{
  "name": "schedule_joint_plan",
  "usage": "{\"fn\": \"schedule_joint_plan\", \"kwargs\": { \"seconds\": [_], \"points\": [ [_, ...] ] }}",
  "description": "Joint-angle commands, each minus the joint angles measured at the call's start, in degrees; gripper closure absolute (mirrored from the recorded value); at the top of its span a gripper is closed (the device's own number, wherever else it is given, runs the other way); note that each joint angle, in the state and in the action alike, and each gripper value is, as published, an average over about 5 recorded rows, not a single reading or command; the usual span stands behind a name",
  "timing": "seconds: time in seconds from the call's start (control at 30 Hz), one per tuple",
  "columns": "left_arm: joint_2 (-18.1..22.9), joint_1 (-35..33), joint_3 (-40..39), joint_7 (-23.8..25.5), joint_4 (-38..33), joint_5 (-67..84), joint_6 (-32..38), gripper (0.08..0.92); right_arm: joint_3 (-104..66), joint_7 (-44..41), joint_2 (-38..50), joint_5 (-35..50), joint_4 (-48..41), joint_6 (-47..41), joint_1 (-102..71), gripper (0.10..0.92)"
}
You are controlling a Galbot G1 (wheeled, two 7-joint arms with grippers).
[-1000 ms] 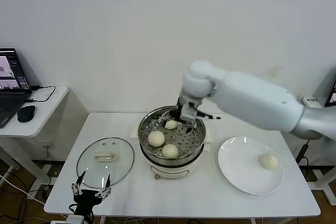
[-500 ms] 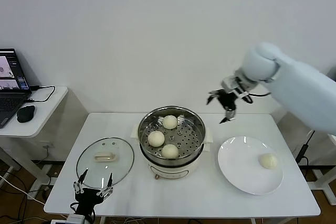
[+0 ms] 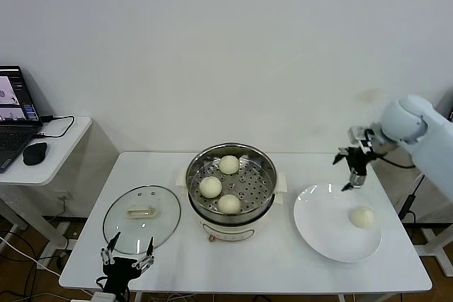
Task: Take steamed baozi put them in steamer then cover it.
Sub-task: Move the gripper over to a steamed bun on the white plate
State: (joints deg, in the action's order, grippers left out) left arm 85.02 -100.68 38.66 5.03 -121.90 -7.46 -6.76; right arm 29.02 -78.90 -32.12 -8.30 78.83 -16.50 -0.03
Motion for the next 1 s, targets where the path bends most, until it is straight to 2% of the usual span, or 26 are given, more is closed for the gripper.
{"fn": "schedule_joint_plan", "kwargs": {
  "seconds": [0.03, 0.57, 1.0],
  "points": [
    [0.0, -0.3, 0.2, -0.1, 0.0, 0.0, 0.1, 0.177, -7.0, 0.1, 2.7, -5.5, -2.5, -1.7, -12.7, 0.203],
    [0.4, -0.7, 0.5, -0.1, 1.1, -0.5, 0.1, 0.177, -10.0, 2.8, -4.3, -14.3, -12.0, 5.2, -15.8, 0.203],
    [0.6, 0.8, 0.6, 0.1, 3.2, -0.8, -0.1, 0.177, -9.0, 4.1, -7.5, -16.5, -17.1, 6.9, -14.6, 0.203]
  ]
}}
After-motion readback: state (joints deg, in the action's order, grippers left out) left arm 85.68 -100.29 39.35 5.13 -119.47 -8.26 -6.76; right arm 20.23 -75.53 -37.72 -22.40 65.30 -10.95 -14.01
